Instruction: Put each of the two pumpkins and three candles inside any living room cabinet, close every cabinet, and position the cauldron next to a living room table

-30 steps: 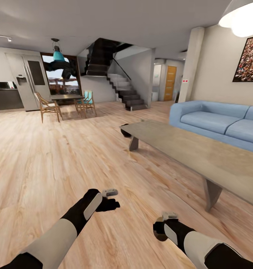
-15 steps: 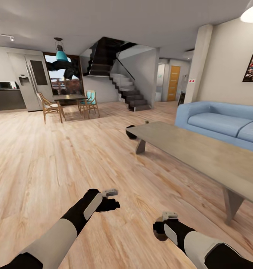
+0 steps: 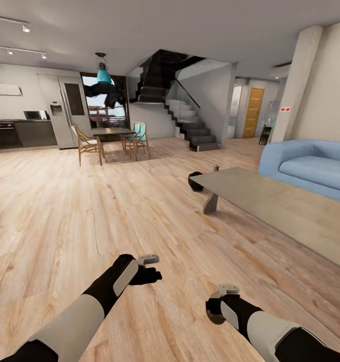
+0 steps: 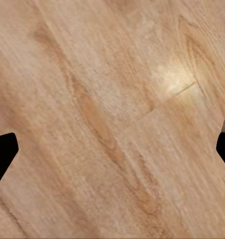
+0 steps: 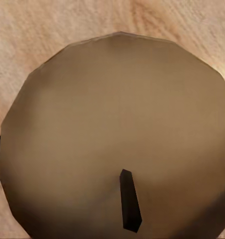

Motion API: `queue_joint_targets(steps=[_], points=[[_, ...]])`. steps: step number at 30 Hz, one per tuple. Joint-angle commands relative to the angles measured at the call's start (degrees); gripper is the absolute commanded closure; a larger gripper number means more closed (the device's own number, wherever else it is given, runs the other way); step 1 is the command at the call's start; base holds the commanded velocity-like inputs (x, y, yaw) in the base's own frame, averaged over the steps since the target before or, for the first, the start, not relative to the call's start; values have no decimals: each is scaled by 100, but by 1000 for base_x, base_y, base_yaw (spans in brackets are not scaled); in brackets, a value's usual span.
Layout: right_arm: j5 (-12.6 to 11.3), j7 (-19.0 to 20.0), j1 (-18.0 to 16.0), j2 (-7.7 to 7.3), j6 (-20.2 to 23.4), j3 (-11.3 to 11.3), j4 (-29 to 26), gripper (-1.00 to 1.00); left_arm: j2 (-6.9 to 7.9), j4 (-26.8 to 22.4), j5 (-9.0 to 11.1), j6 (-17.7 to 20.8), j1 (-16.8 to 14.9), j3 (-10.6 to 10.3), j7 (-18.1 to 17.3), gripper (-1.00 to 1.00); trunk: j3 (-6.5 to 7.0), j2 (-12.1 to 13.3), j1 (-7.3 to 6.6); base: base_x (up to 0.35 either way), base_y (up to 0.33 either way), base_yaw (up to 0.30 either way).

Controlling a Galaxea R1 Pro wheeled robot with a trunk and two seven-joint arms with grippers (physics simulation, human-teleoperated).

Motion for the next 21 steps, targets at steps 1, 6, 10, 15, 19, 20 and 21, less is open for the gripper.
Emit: queue_joint_targets(steps=[1, 6, 10, 15, 19, 20, 21], points=[[-48, -35, -3, -1, 31, 50, -13, 100, 4, -6, 60, 8, -3, -21, 51, -100, -6, -2, 1, 272, 210, 11], [-48, -35, -3, 3, 15, 48, -26, 100, -2, 3, 60, 8, -3, -22, 51, -100, -6, -2, 1, 273, 197, 2], [-53, -36, -3, 6, 14, 46, -30, 100, -3, 3, 60, 8, -3, -21, 51, -100, -6, -2, 1, 274, 187, 0], [-49, -35, -3, 11, 6, 49, -30, 100, -4, 3, 60, 8, -3, -20, 51, -100, -6, -2, 1, 274, 186, 0], [-49, -35, -3, 9, -136, 47, -27, 100, -4, 3, 60, 8, -3, -21, 51, -100, -6, -2, 1, 275, 186, 0], [-48, -35, -3, 8, -210, 46, -22, 100, -5, 3, 60, 8, -3, -21, 51, -100, -6, -2, 1, 278, 185, 0], [-48, -35, -3, 8, -268, 46, -18, 100, -10, 3, 60, 8, -3, -22, 51, -100, -6, -2, 1, 281, 185, 0]])
